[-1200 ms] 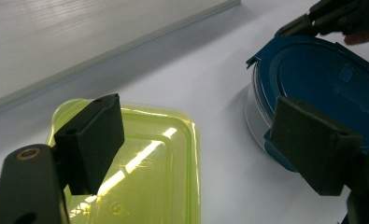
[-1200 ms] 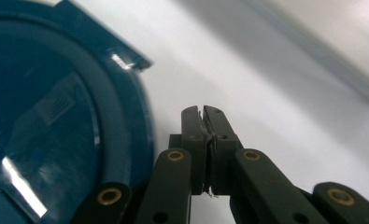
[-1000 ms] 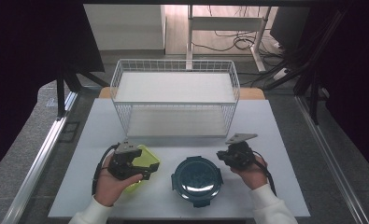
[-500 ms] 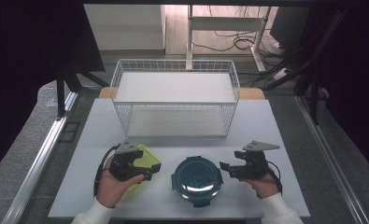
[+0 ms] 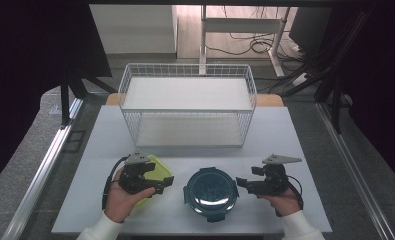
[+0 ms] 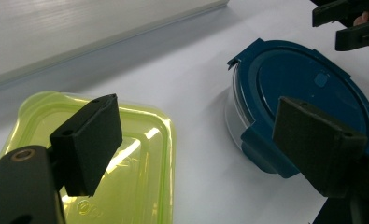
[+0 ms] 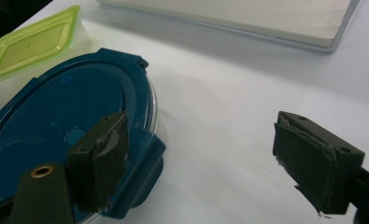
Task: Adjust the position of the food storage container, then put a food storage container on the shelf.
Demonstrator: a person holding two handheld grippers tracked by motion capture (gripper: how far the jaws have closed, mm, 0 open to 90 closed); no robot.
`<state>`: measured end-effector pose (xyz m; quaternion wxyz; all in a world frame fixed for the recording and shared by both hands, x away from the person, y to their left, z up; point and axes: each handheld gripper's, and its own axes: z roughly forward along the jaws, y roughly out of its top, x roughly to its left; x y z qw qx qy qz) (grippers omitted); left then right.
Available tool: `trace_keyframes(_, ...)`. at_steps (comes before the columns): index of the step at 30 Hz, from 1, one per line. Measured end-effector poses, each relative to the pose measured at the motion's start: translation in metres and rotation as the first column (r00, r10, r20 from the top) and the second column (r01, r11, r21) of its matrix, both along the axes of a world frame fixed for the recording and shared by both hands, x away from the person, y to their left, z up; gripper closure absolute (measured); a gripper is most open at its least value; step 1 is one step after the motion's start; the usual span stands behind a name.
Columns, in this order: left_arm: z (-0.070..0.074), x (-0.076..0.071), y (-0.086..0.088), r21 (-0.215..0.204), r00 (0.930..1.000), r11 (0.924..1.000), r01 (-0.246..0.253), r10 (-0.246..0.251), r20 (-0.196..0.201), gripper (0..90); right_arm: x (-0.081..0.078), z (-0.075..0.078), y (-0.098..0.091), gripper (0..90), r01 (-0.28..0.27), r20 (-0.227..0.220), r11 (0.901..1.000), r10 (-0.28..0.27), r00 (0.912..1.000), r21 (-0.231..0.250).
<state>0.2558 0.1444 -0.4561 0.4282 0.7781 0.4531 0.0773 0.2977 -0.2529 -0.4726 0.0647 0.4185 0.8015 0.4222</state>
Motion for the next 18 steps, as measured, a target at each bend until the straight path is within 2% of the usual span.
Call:
trace_keyframes(12,-0.0015,-0.0030,-0.0024,-0.006,1.0000,1.0000,-0.006,0.006,-0.003,14.5,-0.0050,-0.0015,-0.0018,17.0,-0.007,-0.014,0.9996,0.008,0.9999,0.027)
trace_keyframes(14,-0.0016,-0.0035,-0.0029,-0.024,0.9998,0.9996,-0.016,0.016,-0.010,13.6,-0.0056,-0.0015,-0.0014,18.6,-0.017,-0.017,0.9995,0.017,0.9997,0.028)
trace_keyframes(18,-0.0060,-0.0029,-0.0068,-0.087,0.9987,0.9960,-0.020,0.016,-0.048,12.3,-0.0051,-0.0043,0.0028,18.9,-0.038,-0.043,0.9991,0.039,0.9983,0.021)
